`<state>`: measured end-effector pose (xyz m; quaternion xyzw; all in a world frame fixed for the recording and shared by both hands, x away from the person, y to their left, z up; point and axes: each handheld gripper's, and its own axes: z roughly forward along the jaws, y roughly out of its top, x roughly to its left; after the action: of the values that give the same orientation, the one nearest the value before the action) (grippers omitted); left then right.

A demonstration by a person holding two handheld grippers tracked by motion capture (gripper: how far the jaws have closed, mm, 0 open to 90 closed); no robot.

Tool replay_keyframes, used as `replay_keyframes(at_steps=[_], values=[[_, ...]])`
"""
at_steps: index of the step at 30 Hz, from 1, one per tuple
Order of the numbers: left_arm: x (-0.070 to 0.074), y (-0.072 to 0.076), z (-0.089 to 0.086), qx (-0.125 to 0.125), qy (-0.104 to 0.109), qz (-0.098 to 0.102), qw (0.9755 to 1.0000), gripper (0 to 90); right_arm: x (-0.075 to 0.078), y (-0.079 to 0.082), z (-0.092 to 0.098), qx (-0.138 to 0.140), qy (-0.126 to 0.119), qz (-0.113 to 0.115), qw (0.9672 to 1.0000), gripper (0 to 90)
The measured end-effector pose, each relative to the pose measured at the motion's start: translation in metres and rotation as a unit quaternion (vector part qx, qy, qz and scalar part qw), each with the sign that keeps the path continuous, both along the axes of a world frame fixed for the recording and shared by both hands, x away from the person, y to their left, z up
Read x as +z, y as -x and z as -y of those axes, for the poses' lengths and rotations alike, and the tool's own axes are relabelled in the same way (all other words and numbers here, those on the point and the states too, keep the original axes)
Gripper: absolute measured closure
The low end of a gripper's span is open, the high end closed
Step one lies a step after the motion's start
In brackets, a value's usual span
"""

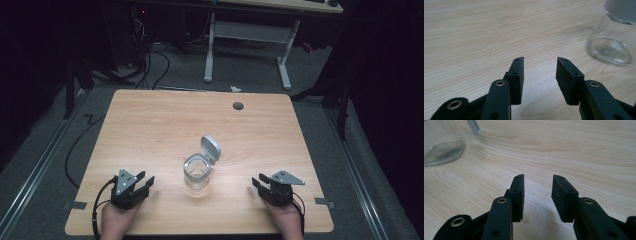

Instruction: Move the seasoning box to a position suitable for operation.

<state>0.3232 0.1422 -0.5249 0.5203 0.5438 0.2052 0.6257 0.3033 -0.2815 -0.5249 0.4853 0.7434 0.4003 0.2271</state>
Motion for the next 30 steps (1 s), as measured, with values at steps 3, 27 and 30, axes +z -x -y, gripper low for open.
replay_keyframes(at_steps=[3, 27, 30], values=[[0.002, -0.002, 0.005, -0.003, 0.004, 0.0, 1.0, 59.8, 0.001, 0.001, -0.001, -0.002, 0.004, 0.002, 1.0, 63.1], [0.005, -0.036, 0.089, -0.062, 0.002, -0.005, 0.998, 90.0, 0.001, 0.003, -0.006, 0.019, 0.011, -0.002, 0.9998, 89.8], [0.005, -0.034, 0.09, -0.065, 0.001, -0.006, 0.9979, 90.0, 0.001, 0.003, -0.005, 0.018, 0.01, -0.001, 0.9998, 89.5]])
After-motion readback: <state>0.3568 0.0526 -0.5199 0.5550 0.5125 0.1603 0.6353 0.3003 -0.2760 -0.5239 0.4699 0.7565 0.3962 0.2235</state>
